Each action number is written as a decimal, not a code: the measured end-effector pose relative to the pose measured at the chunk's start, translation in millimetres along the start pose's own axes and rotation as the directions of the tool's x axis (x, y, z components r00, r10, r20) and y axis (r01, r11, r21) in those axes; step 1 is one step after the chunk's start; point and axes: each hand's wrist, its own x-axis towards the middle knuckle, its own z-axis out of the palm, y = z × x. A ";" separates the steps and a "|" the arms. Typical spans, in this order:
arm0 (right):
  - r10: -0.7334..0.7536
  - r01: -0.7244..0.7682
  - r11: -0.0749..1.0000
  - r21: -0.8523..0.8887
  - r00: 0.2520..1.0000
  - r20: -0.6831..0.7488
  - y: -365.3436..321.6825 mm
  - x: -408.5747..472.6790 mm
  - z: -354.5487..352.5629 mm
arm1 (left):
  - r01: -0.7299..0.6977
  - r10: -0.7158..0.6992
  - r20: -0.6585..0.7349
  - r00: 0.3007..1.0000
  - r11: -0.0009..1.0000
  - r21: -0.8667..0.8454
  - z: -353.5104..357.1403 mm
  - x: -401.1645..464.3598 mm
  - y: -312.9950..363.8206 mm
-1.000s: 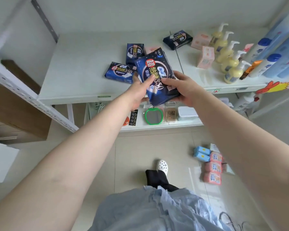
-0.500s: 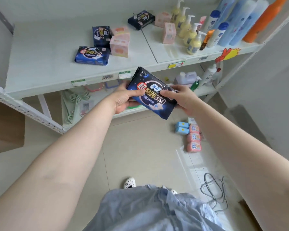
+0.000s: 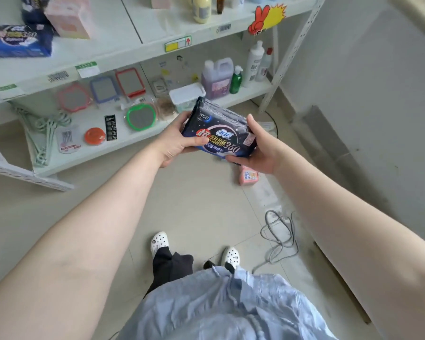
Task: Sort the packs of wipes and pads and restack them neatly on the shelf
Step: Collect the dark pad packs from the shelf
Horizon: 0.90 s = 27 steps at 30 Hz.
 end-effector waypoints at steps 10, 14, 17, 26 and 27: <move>-0.127 0.122 0.992 -0.042 0.980 -0.155 15.2 17.8 -64.2 | 0.410 -0.413 0.029 0.910 0.909 0.072 73.7 22.6 -10.8; -0.170 0.158 0.984 -0.082 0.970 -0.172 8.6 36.4 -71.6 | 0.455 -0.458 -0.128 0.880 0.889 -0.053 90.9 56.4 -14.2; -0.187 0.171 0.981 -0.091 0.958 -0.219 1.9 57.1 -74.5 | 0.395 -0.406 -0.235 0.883 0.914 -0.095 97.3 85.0 -26.0; 0.013 -0.031 0.999 -0.037 0.916 -0.401 2.9 135.7 -94.3 | 0.466 -0.469 -0.246 0.848 0.882 -0.078 94.7 162.5 -72.0; 0.041 -0.055 0.998 -0.024 0.914 -0.403 2.5 143.2 -97.4 | 0.480 -0.480 -0.247 0.842 0.875 -0.067 95.1 170.1 -74.9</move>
